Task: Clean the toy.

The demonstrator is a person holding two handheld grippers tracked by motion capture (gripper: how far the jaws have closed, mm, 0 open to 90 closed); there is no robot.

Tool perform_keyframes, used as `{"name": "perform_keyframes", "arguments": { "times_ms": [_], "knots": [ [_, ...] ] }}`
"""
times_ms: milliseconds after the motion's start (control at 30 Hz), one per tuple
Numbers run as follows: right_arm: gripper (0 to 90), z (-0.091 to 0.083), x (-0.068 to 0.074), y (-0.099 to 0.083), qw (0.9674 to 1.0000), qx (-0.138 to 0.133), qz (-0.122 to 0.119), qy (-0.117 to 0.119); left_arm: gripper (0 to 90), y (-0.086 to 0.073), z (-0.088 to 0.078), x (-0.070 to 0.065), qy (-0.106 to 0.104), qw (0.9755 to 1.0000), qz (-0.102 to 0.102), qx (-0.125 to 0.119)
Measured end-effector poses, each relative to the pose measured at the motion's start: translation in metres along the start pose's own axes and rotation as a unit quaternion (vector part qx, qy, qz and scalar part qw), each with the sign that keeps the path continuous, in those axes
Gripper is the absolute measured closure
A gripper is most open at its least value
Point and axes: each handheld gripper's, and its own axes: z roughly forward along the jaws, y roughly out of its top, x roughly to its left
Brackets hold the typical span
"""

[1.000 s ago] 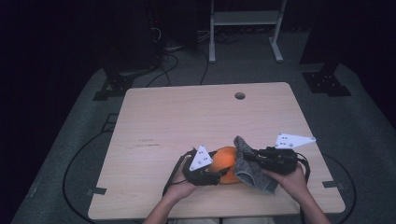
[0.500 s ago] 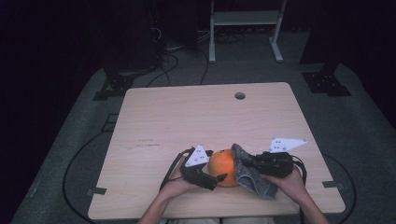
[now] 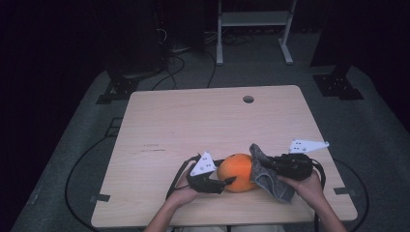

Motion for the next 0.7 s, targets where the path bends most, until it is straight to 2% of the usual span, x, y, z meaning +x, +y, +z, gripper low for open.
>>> {"name": "perform_keyframes", "arguments": {
  "times_ms": [67,167,233,267,400,533,567,633,667,700],
  "knots": [
    [80.8,-0.001,0.009,0.010,0.9995,-0.022,-0.006,0.023,35.6,0.005,-0.004,-0.001,0.014,0.9998,0.010,0.004],
    [80.8,0.009,0.026,0.020,0.9977,-0.032,-0.018,0.056,35.9,0.009,-0.005,-0.002,0.023,0.9996,0.009,0.015],
    [80.8,0.020,0.035,0.024,0.9975,-0.017,-0.043,0.052,35.9,0.009,-0.006,-0.003,0.026,0.9995,0.009,0.018],
    [80.8,0.025,0.037,0.025,0.9978,-0.010,-0.046,0.047,36.0,0.010,-0.007,-0.004,0.027,0.9994,0.007,0.019],
    [80.8,0.033,0.029,0.019,0.9989,-0.003,-0.035,0.032,36.6,0.013,-0.010,-0.005,0.028,0.9994,0.008,0.021],
    [80.8,0.029,0.023,0.013,0.9993,0.002,-0.026,0.027,32.4,0.012,-0.009,-0.007,0.013,0.9998,0.009,0.008],
    [80.8,0.029,0.021,0.011,0.9993,0.002,-0.023,0.029,28.6,0.011,-0.009,-0.006,0.006,0.9999,0.009,0.002],
    [80.6,0.028,0.019,0.007,0.9993,0.011,-0.022,0.030,19.2,0.008,-0.008,0.000,0.006,0.9999,0.008,-0.006],
    [80.5,0.026,0.019,0.006,0.9991,0.010,-0.018,0.037,13.9,0.006,-0.006,0.004,0.003,1.0000,0.001,-0.002],
    [80.5,0.026,0.019,0.005,0.9989,0.009,-0.017,0.042,9.4,0.003,-0.004,0.008,-0.008,0.9999,-0.014,0.003]
  ]
}}
